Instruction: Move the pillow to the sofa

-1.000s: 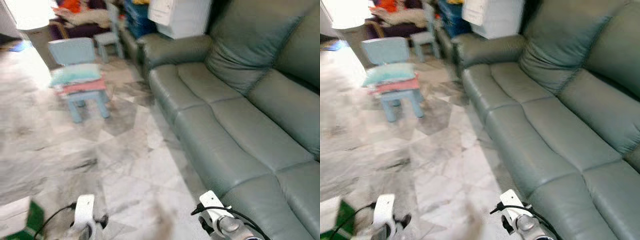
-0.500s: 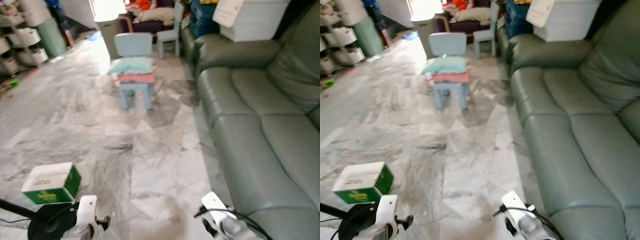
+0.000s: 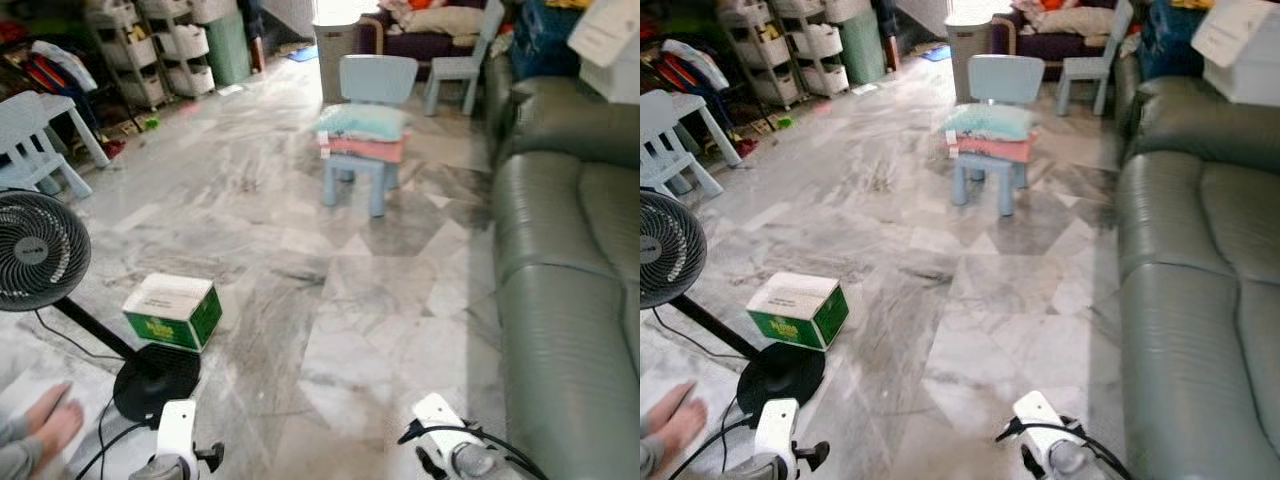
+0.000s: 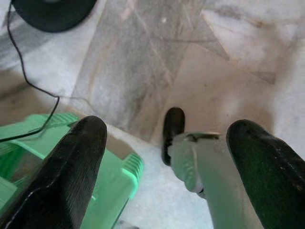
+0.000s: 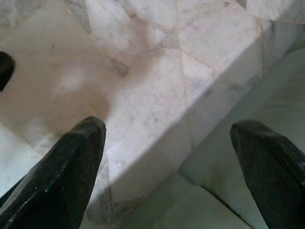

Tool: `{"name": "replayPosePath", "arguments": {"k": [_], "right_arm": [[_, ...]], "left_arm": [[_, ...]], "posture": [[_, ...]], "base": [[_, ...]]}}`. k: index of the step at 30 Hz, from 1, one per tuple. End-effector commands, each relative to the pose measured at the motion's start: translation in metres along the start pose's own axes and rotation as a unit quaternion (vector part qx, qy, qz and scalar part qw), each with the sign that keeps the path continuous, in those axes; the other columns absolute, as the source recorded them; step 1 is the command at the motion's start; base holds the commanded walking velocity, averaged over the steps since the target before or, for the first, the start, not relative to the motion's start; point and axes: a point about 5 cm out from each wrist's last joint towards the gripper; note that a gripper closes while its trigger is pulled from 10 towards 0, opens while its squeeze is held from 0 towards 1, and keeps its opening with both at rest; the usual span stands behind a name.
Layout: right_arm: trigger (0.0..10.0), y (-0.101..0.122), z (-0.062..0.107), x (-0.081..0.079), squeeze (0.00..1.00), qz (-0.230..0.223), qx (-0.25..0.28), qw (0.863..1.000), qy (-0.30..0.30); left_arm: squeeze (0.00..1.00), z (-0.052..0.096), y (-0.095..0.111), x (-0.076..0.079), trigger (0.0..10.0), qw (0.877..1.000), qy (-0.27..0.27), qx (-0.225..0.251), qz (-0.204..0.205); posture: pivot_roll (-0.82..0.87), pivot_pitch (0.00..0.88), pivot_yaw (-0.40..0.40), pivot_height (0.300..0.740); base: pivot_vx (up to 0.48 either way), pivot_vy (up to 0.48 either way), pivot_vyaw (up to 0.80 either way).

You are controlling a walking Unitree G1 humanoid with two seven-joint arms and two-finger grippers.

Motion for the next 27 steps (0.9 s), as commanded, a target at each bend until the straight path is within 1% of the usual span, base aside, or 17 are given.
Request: {"name": "replayPosePath", "arguments": {"k": [1,4,5,6,7,8,10,11,14,15,17,19,27], "right_arm": [[10.0,0.0094,-0.0011,-0.0027,0.00,-0.003,0.016,1.000,0.005],[10.0,0.0093,-0.0011,-0.0025,0.00,-0.006,0.016,1.000,0.004],[10.0,0.0092,-0.0010,-0.0025,0.00,-0.010,0.017,1.000,0.003],[10.0,0.0085,-0.0010,-0.0027,0.00,-0.024,0.017,1.000,0.001],[10.0,0.0062,-0.0007,-0.0034,0.00,-0.076,0.015,0.997,-0.009],[10.0,0.0050,-0.0006,-0.0037,0.00,-0.101,0.014,0.995,-0.015],[10.0,0.0031,-0.0004,-0.0042,0.00,-0.144,0.011,0.989,-0.026],[10.0,0.0028,-0.0004,-0.0043,0.00,-0.148,0.010,0.988,-0.028],[10.0,0.0024,-0.0003,-0.0044,0.00,-0.152,0.008,0.988,-0.031],[10.0,0.0027,-0.0004,-0.0041,0.00,-0.144,0.007,0.989,-0.032],[10.0,0.0028,-0.0004,-0.0042,0.00,-0.142,0.007,0.989,-0.032],[10.0,0.0028,-0.0004,-0.0044,0.00,-0.143,0.007,0.989,-0.032],[10.0,0.0049,-0.0007,-0.0049,0.00,-0.119,0.010,0.993,-0.022]], "left_arm": [[0.00,0.0005,0.0059,-0.0041,10.0,1.000,0.006,0.007,0.001],[0.00,0.0006,0.0057,-0.0044,10.0,1.000,0.005,0.007,-0.002],[0.00,0.0007,0.0056,-0.0046,10.0,1.000,0.005,0.007,-0.001],[0.00,0.0007,0.0054,-0.0049,10.0,1.000,0.005,0.007,-0.001],[0.00,0.0008,0.0050,-0.0054,10.0,1.000,0.005,0.006,-0.002],[0.00,0.0009,0.0051,-0.0056,10.0,1.000,0.004,0.006,-0.004],[0.00,0.0010,0.0054,-0.0061,10.0,1.000,0.003,0.006,-0.009],[0.00,0.0011,0.0056,-0.0062,10.0,1.000,0.002,0.005,-0.013],[0.00,0.0012,0.0067,-0.0067,10.0,1.000,0.000,0.006,-0.027],[0.00,0.0012,0.0070,-0.0065,10.0,1.000,-0.002,0.006,-0.028],[0.00,0.0011,0.0071,-0.0062,10.0,1.000,-0.003,0.006,-0.030],[0.00,0.0011,0.0073,-0.0061,10.0,1.000,-0.003,0.006,-0.030],[0.00,0.0011,0.0072,-0.0063,10.0,1.000,-0.001,0.007,-0.019]], "posture": [[0.07,0.000,0.036,0.740],[0.07,0.000,0.036,0.740],[0.07,0.000,0.036,0.740],[0.07,0.000,0.036,0.740],[0.07,0.000,0.036,0.740],[0.07,0.000,0.036,0.740],[0.07,0.000,0.039,0.740],[0.07,0.000,0.039,0.740],[0.07,0.000,0.040,0.740],[0.07,0.000,0.041,0.740],[0.07,0.000,0.042,0.740],[0.07,0.000,0.041,0.740],[0.07,0.000,0.042,0.740]], "base": [[0.247,0.000,0.00],[0.273,0.000,0.00],[0.292,0.000,0.00],[0.289,0.000,0.00],[0.244,0.000,0.00],[0.247,0.000,0.00],[0.319,0.000,0.00],[0.382,0.000,0.00],[0.414,0.000,0.00],[0.424,0.000,0.00],[0.424,0.000,0.00],[0.424,0.000,0.00],[0.416,0.030,0.00]]}}
Point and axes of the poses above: a point about 5 cm out from each wrist's last joint towards the gripper, its own z axis pointing back from the gripper into the wrist, its own y axis along the axis of the wrist's last joint, x = y × z, and after that the axes turned 11 degrees about z, right-handed
